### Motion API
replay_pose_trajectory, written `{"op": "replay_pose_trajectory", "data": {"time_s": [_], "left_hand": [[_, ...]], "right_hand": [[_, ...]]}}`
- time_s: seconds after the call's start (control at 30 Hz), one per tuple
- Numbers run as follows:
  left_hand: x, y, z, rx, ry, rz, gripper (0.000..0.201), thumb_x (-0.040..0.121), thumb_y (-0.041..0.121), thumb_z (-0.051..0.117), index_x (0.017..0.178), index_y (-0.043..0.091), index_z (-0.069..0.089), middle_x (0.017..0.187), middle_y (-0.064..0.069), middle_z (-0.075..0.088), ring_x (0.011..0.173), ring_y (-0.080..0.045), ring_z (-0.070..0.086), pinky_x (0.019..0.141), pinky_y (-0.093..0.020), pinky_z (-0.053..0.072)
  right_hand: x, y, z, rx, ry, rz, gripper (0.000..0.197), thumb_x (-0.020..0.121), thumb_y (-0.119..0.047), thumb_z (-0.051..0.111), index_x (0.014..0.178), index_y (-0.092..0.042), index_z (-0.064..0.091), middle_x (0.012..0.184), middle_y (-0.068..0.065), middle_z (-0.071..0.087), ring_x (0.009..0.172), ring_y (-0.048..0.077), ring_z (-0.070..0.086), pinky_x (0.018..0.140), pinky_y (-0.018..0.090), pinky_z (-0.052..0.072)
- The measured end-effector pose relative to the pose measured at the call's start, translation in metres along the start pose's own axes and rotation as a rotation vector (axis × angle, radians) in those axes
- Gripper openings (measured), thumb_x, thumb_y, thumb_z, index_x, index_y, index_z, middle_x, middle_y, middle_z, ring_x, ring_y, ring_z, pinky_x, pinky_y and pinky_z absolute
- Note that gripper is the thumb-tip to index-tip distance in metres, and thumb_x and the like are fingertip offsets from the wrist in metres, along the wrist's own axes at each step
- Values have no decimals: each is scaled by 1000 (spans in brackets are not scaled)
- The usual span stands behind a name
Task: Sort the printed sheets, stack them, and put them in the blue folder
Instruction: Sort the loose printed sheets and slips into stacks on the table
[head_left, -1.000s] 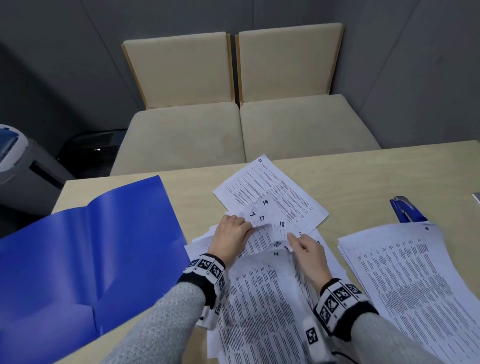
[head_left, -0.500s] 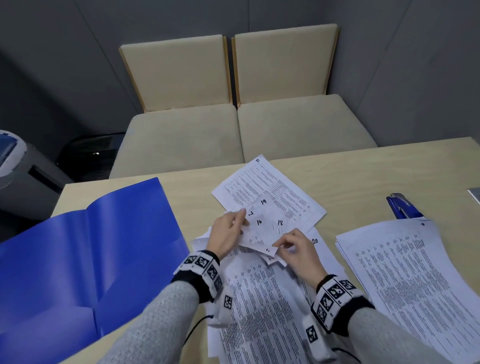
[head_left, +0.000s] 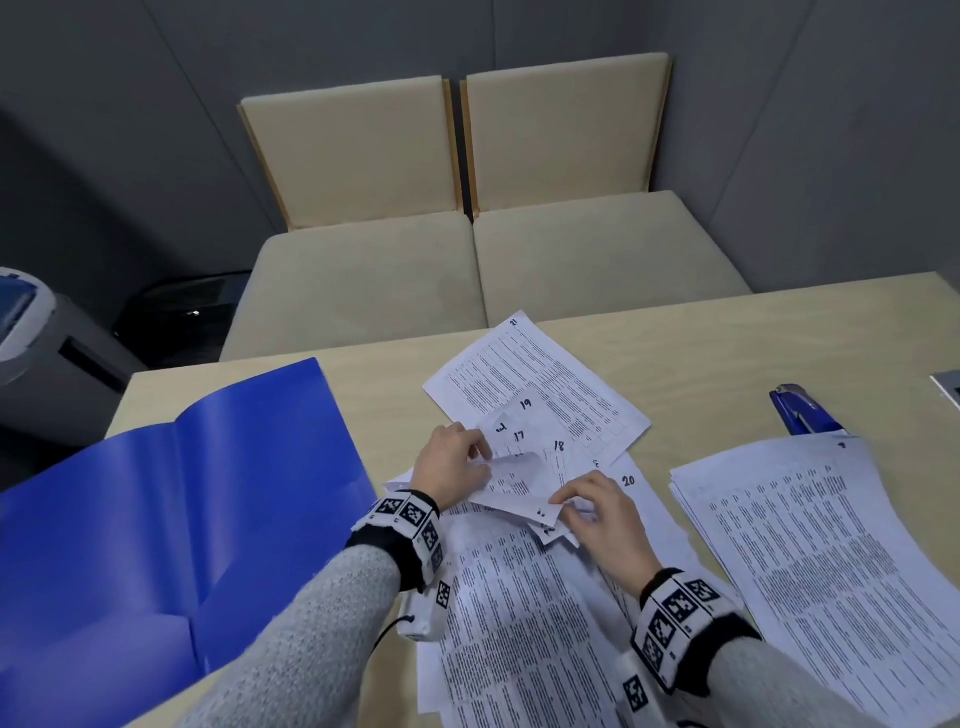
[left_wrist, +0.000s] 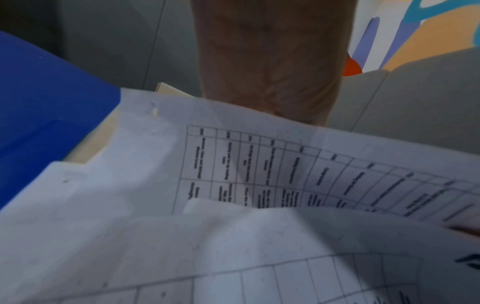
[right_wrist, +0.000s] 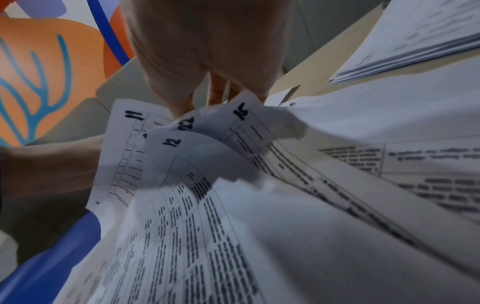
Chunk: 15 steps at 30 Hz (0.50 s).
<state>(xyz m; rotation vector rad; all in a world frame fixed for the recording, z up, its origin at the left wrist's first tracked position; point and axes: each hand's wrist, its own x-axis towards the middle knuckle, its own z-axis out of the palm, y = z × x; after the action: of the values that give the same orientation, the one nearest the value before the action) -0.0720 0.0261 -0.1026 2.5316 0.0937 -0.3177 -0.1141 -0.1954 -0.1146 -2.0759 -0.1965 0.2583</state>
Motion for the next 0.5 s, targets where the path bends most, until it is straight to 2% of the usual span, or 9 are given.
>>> {"op": "replay_pose_trajectory", "data": {"time_s": [0.07,0.13,0.17,0.23,0.27,0.37,0.4,0.43,0.5], "left_hand": [[-1,-6,6,6,28,9,25,74,18,65,99,20,62,99,1,51,92,-14,47,75,-28,42],[-2,-9,10,12,25,15,31,78,19,64,108,20,59,101,2,50,93,-14,52,78,-28,45],[-4,-10,11,5,24,25,28,79,18,62,107,19,60,100,2,51,94,-17,55,78,-29,45],[-6,-12,15,-19,33,75,17,80,14,61,95,17,68,103,0,53,98,-21,55,82,-32,46],[-7,-13,17,-15,39,102,13,81,14,62,90,16,71,110,-2,54,105,-22,53,87,-33,45],[-8,-17,20,0,13,114,11,80,16,63,87,16,73,138,-3,44,127,-21,39,102,-32,35],[-8,-17,19,-10,-5,107,11,80,16,64,88,16,72,141,-4,41,129,-21,37,104,-32,33],[-8,-17,18,-15,-16,109,12,81,17,63,90,15,71,141,-4,42,129,-22,38,104,-31,32],[-7,-16,17,-17,-13,134,14,81,18,63,93,15,70,133,-4,48,123,-22,42,102,-30,31]], "right_hand": [[0,1,0,10,-2,11,32,82,-3,64,75,-34,64,92,-4,58,97,13,54,79,6,40],[0,2,1,27,-9,26,30,82,-2,63,76,-31,66,93,-2,57,99,14,55,85,14,45],[0,3,2,37,-11,30,27,82,-2,63,77,-28,67,95,-2,56,100,14,55,87,17,47],[0,6,3,51,-8,27,24,81,0,64,78,-24,69,103,-5,53,108,13,51,90,14,45],[1,9,4,44,0,22,25,80,0,65,77,-24,69,109,-9,51,113,13,48,92,15,43],[9,13,5,2,-17,31,24,78,-2,66,75,-26,67,124,-10,47,121,11,41,100,29,36],[12,12,5,0,-33,45,24,78,-2,66,75,-25,66,126,-9,48,121,10,42,101,28,35],[15,10,4,7,-47,53,25,78,-1,65,74,-25,65,125,-8,49,120,10,44,99,22,35],[18,7,3,41,-59,57,28,80,1,64,74,-26,63,121,-4,54,114,8,49,90,5,34]]}}
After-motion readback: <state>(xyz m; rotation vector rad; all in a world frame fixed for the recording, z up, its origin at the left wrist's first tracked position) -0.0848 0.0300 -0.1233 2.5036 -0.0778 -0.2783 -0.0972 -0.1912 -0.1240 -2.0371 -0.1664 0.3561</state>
